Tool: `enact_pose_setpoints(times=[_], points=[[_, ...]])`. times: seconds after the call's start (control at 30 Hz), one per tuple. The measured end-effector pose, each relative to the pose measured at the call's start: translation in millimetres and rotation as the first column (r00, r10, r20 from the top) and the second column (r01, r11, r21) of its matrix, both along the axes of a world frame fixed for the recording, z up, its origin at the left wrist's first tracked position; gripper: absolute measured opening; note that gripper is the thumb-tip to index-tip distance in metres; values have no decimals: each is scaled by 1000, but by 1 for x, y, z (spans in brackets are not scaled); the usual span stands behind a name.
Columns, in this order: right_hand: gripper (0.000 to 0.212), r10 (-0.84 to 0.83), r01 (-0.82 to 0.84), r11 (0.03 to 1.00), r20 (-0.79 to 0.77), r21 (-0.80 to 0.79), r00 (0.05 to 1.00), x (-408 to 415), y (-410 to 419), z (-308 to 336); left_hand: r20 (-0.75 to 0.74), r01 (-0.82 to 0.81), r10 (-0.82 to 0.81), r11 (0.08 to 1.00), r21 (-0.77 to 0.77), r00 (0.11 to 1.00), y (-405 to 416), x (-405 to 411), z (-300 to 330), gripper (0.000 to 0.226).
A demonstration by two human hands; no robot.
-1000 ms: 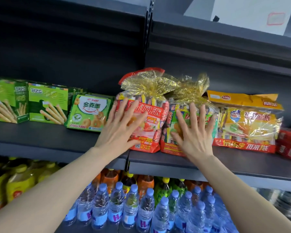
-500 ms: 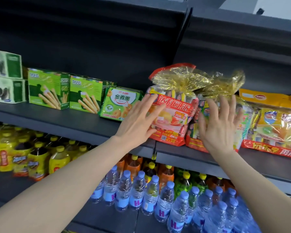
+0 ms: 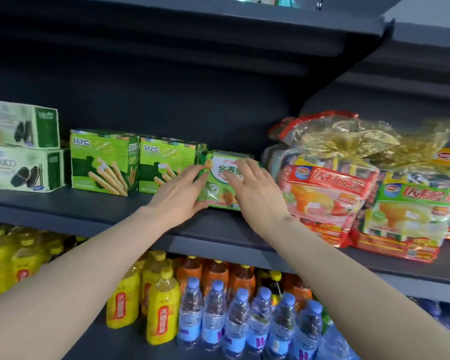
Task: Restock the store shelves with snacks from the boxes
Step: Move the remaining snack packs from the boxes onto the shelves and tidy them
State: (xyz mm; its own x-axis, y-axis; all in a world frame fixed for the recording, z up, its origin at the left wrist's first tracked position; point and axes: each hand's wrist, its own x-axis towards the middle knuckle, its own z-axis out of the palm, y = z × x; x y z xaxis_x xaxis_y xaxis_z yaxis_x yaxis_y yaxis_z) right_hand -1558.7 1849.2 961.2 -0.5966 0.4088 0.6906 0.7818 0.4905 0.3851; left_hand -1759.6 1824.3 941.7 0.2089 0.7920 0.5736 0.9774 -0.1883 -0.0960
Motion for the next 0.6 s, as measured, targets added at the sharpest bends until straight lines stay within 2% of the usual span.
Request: enact_pose_setpoints(times=[0.13, 0.27, 0.43, 0.53, 0.6], points=[[77, -342, 331, 901, 13, -280, 940, -23, 27, -1, -65, 48, -51, 998, -52, 997, 28, -11, 1, 88], [89, -459, 430, 798, 37, -422, 888, -32, 48, 1, -110, 66, -74, 995, -75, 991, 64, -10, -1, 97], [106, -505, 458, 752, 30, -473, 862, -41, 71, 3, -186, 41, -43, 999, -19, 982, 86, -8, -1, 104], [103, -517, 467, 775, -3, -427, 856, -51, 88, -2, -180, 8, -7, 1000, 4, 984, 96, -7, -1, 102], [95, -517, 475, 800, -20, -367, 856, -55, 97, -5, -196, -4, 8, 1000, 23, 981, 103, -6, 1, 90]])
